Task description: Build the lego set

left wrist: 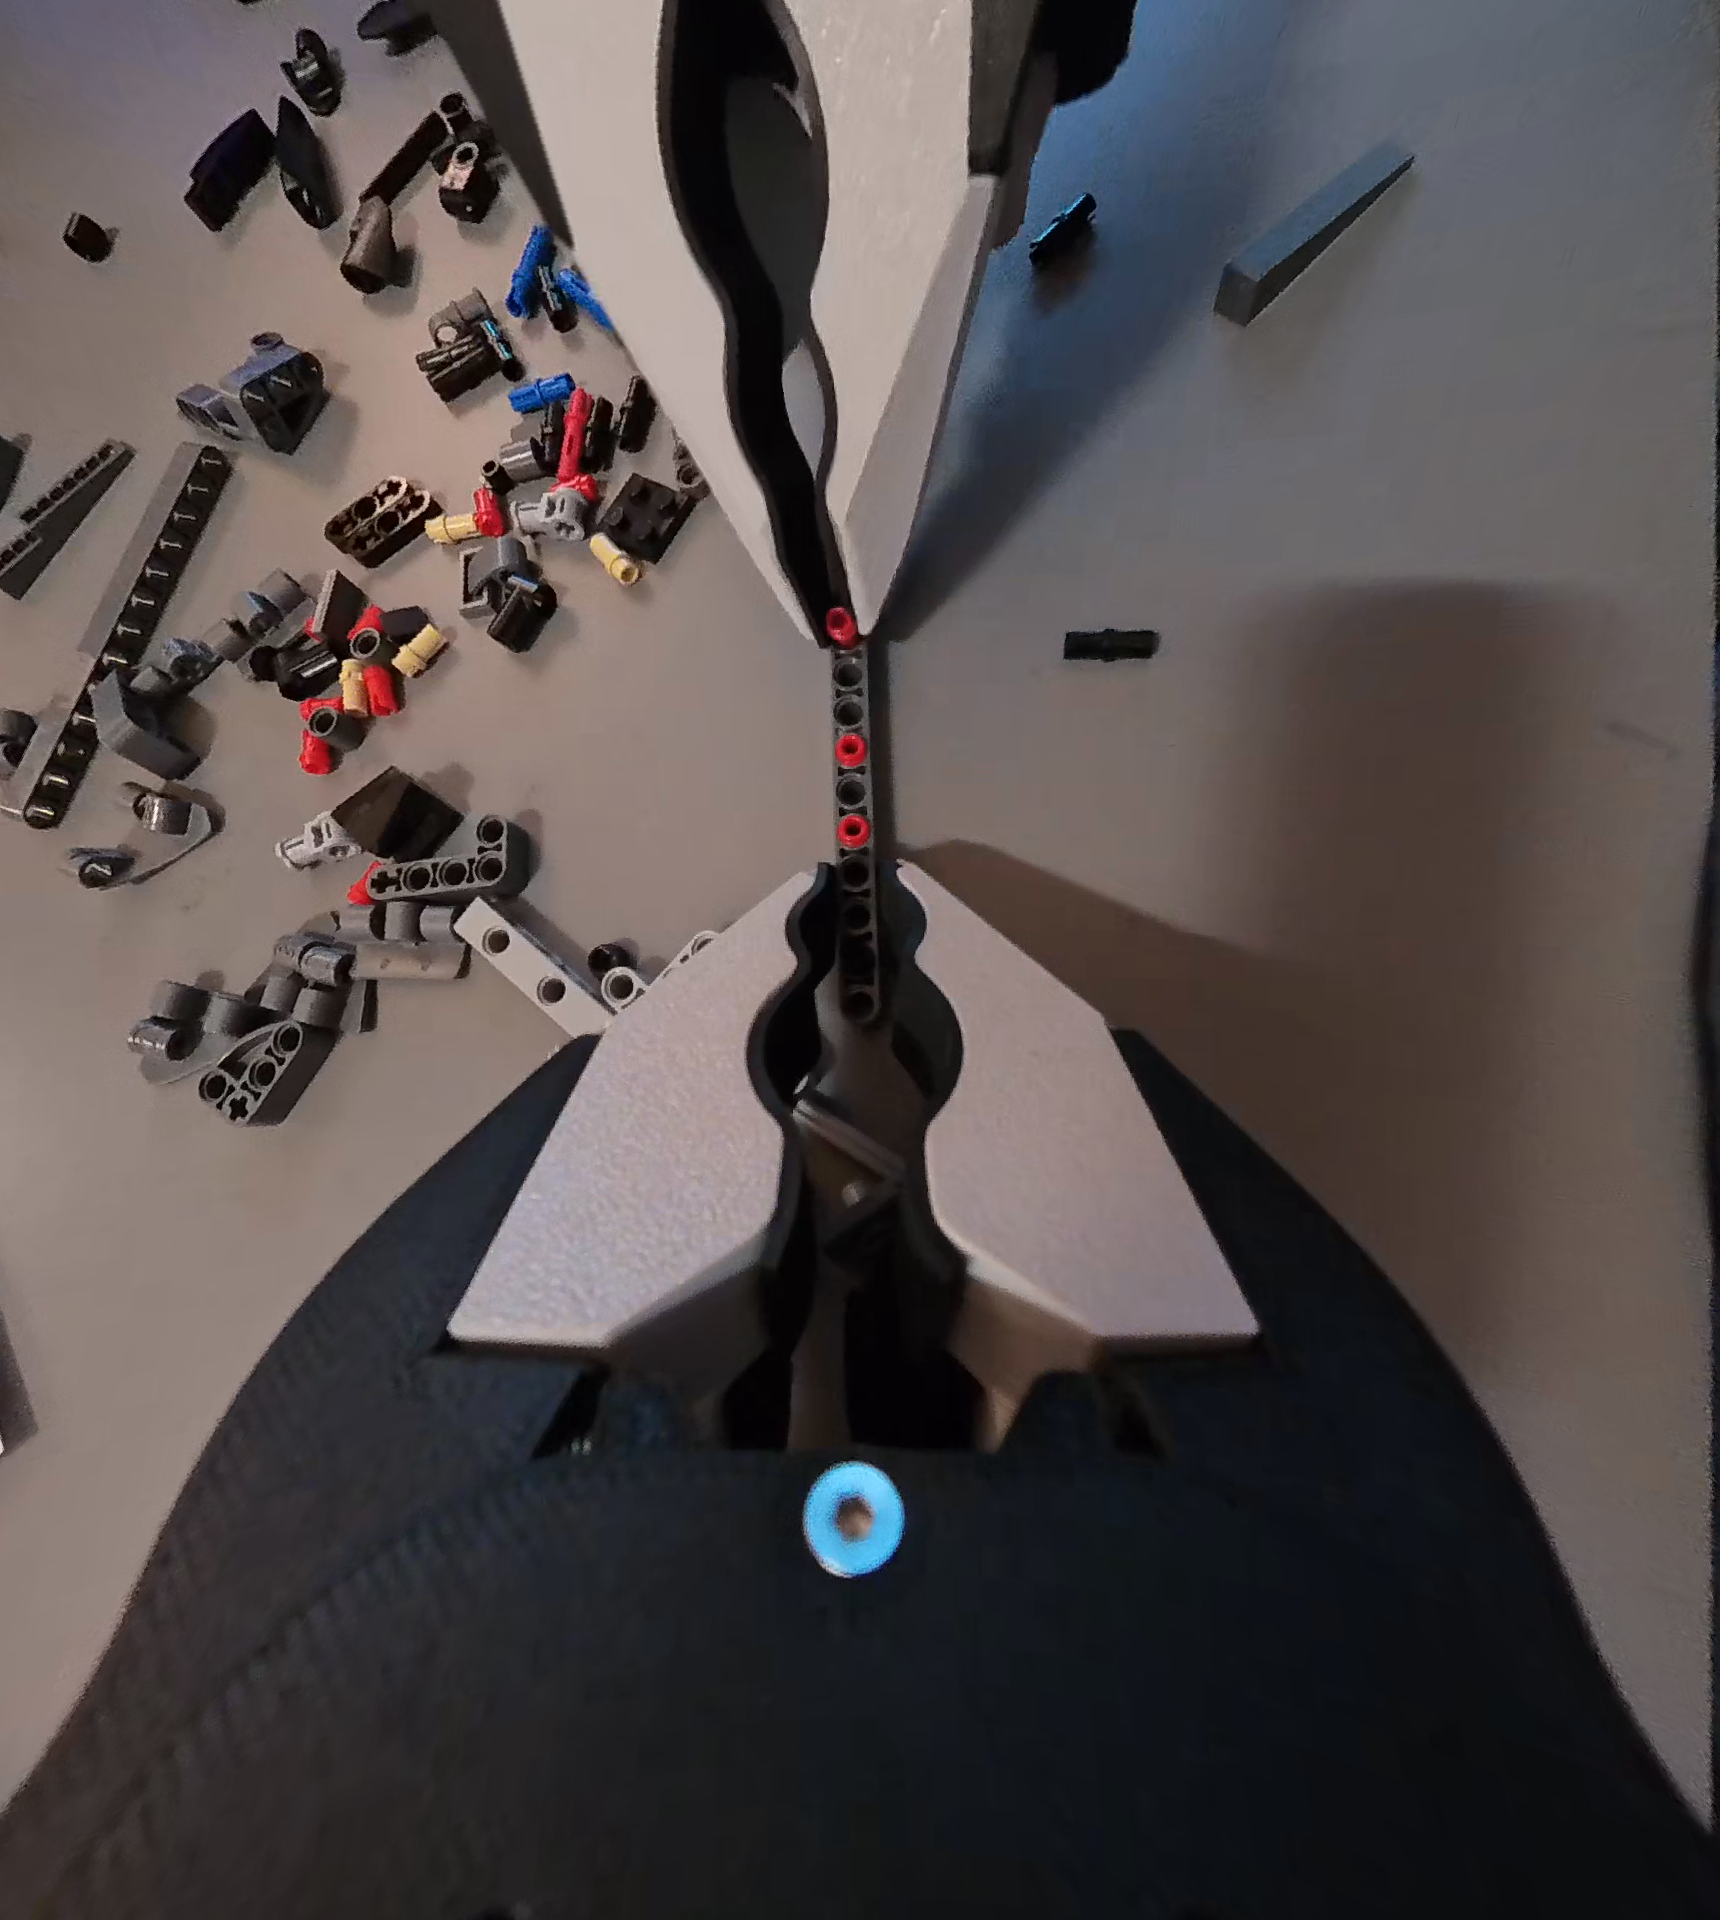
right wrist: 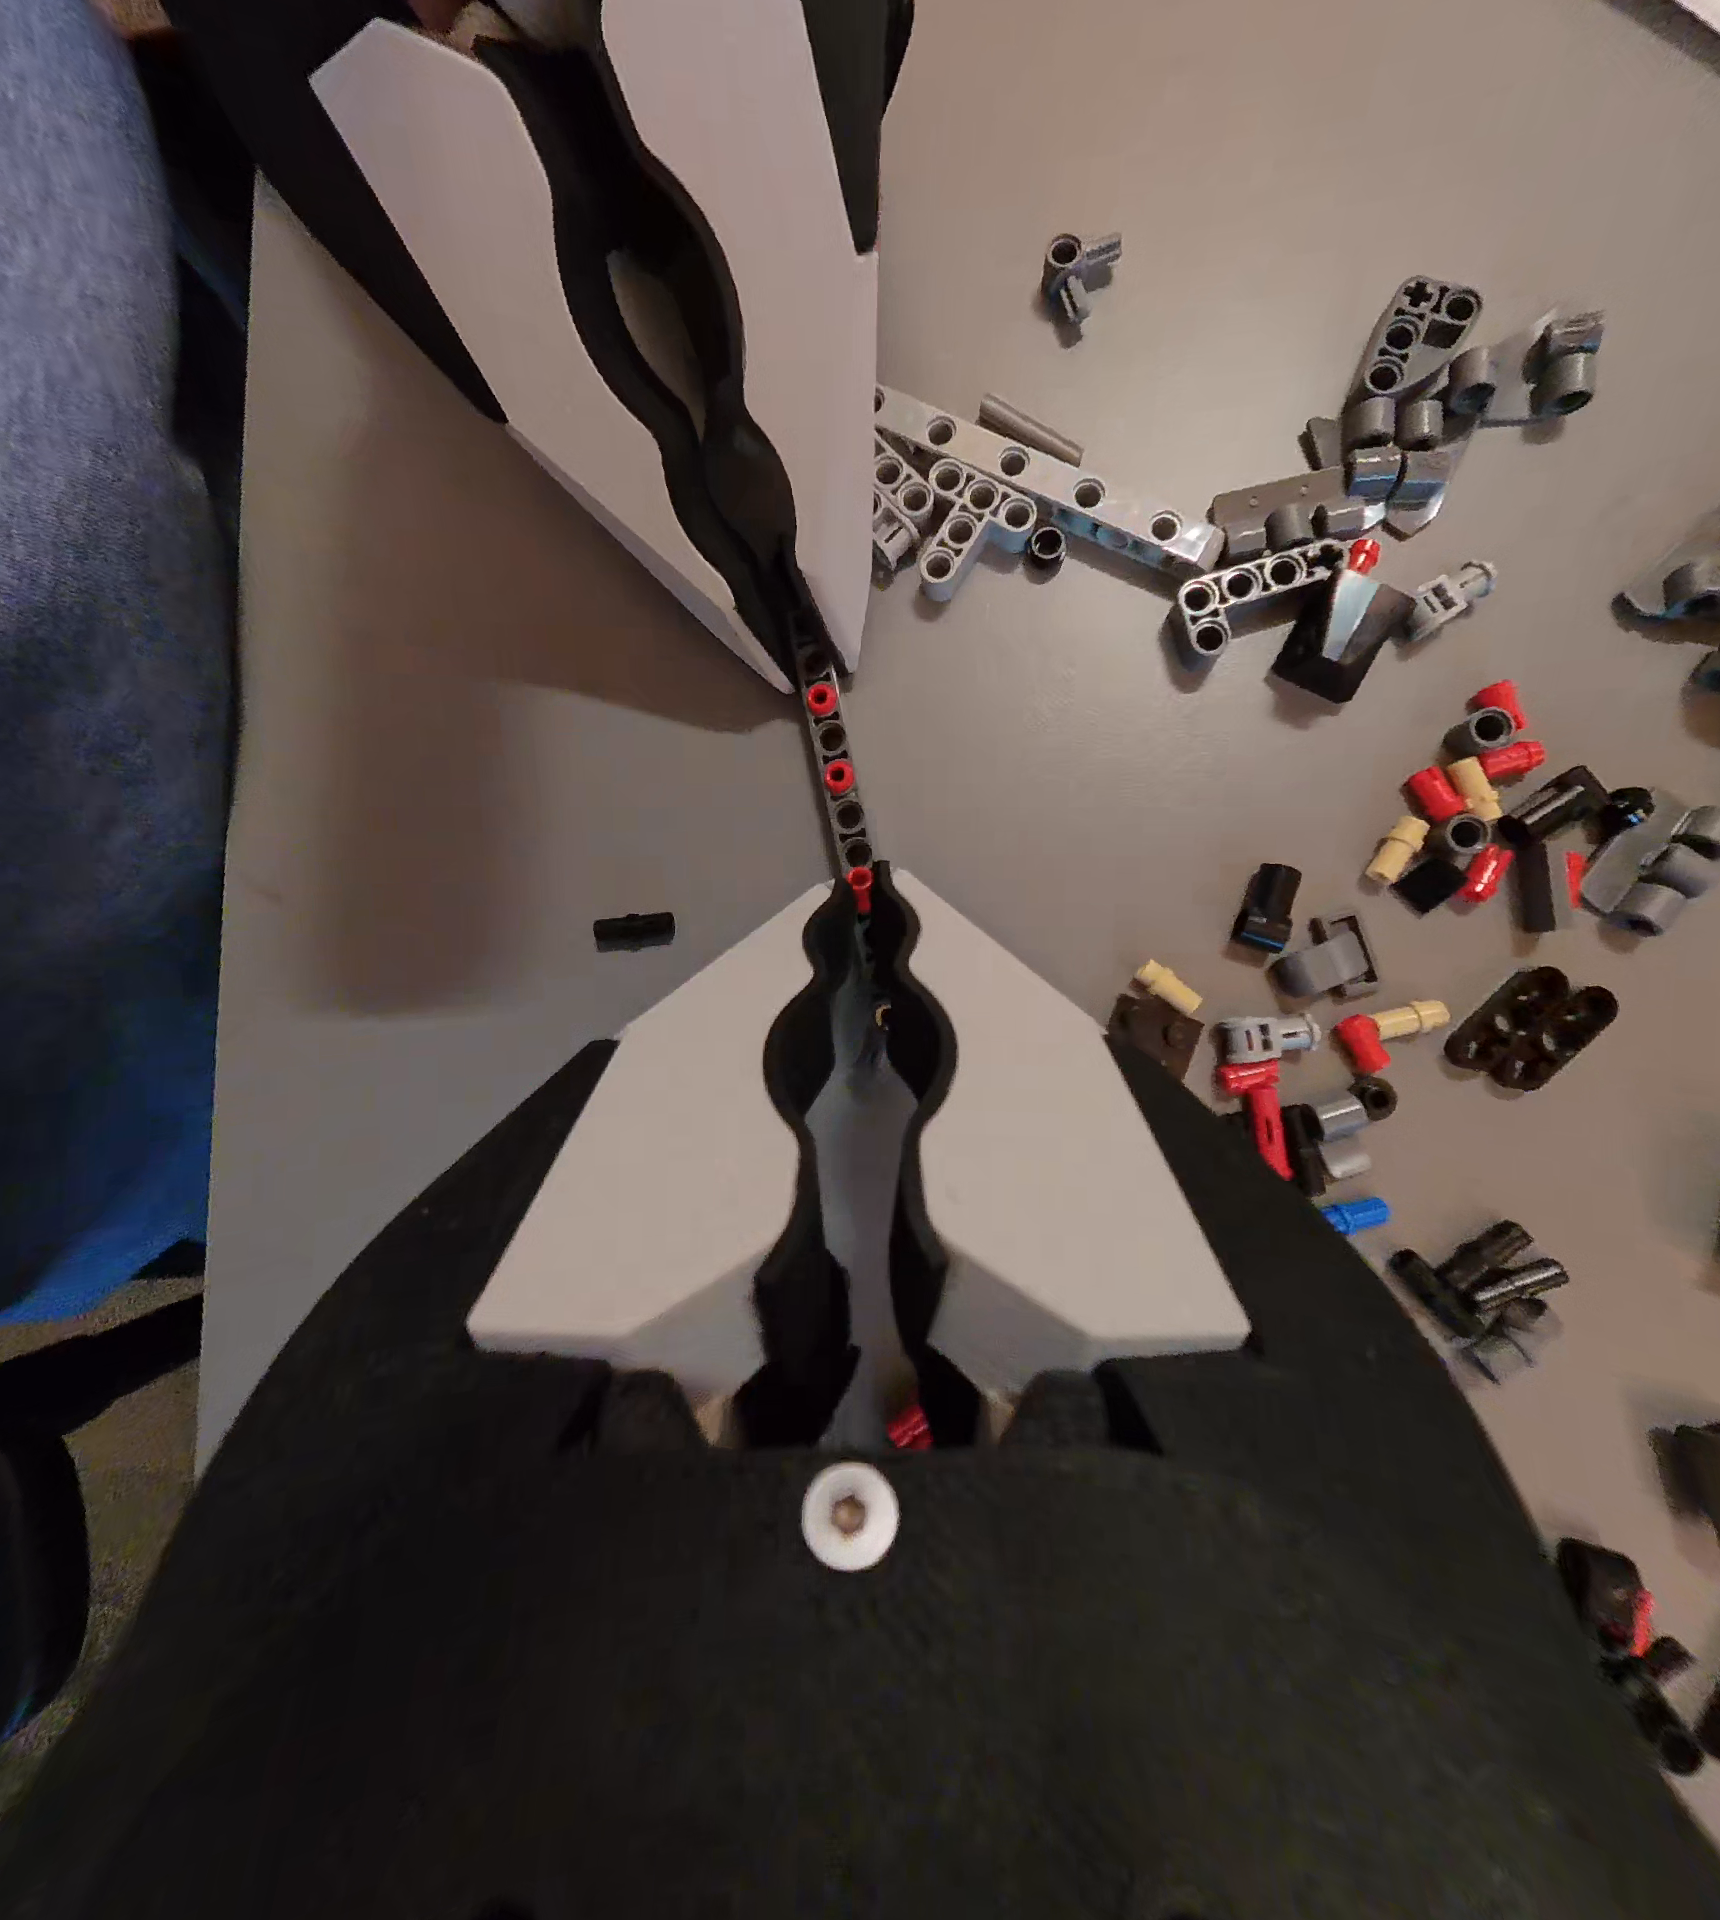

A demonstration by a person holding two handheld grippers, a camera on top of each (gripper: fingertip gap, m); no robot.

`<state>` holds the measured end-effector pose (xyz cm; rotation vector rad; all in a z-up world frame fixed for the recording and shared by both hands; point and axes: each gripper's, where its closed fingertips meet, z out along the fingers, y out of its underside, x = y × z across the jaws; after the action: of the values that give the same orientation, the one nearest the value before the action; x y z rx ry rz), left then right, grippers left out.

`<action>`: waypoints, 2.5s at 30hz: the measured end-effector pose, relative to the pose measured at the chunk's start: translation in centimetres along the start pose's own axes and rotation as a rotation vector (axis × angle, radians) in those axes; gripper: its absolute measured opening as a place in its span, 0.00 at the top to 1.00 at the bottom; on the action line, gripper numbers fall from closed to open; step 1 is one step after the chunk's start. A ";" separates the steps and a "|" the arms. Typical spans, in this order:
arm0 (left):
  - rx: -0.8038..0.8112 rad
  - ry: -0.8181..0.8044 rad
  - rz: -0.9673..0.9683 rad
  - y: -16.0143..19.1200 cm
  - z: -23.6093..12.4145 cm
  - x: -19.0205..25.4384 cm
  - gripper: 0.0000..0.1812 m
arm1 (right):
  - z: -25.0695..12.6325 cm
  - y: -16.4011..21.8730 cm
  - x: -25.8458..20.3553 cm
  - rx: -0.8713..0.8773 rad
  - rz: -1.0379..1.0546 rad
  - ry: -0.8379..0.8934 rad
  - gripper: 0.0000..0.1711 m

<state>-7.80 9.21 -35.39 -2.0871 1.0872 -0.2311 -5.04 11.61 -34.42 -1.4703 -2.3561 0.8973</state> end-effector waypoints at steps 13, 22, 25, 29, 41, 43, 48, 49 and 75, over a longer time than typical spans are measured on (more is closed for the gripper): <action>0.000 0.005 -0.006 0.0 0.0 0.0 0.97 | -0.1 0.1 0.0 0.044 0.000 0.030 1.00; 0.000 0.005 -0.006 0.0 0.0 0.0 0.97 | -0.1 0.2 0.1 0.012 -0.012 0.067 1.00; 0.000 0.006 -0.005 0.0 0.0 0.1 0.97 | -0.1 0.2 0.2 -0.001 -0.001 0.061 1.00; -0.001 0.009 -0.007 -0.1 0.0 0.1 0.97 | -0.1 0.3 0.1 -0.019 0.002 0.056 1.00; 0.000 0.017 -0.012 -0.1 0.1 0.1 0.97 | -0.2 0.5 0.1 -0.042 -0.013 0.072 1.00; 0.000 0.017 -0.012 -0.1 0.1 0.1 0.97 | -0.2 0.5 0.0 -0.046 -0.013 0.071 0.98; 0.000 0.018 -0.013 -0.1 0.1 0.1 0.97 | -0.3 0.6 -0.1 -0.040 -0.006 0.080 0.96; 0.000 0.018 -0.013 -0.2 0.1 0.1 0.97 | -0.3 0.6 -0.1 -0.040 -0.004 0.082 0.96; 0.002 0.020 -0.012 -0.2 0.2 0.2 0.97 | -0.6 0.9 0.2 -0.061 -0.060 0.148 0.99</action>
<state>-7.50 9.22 -35.40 -2.0942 1.0866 -0.2590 -4.17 12.29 -34.55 -1.4281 -2.3239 0.6830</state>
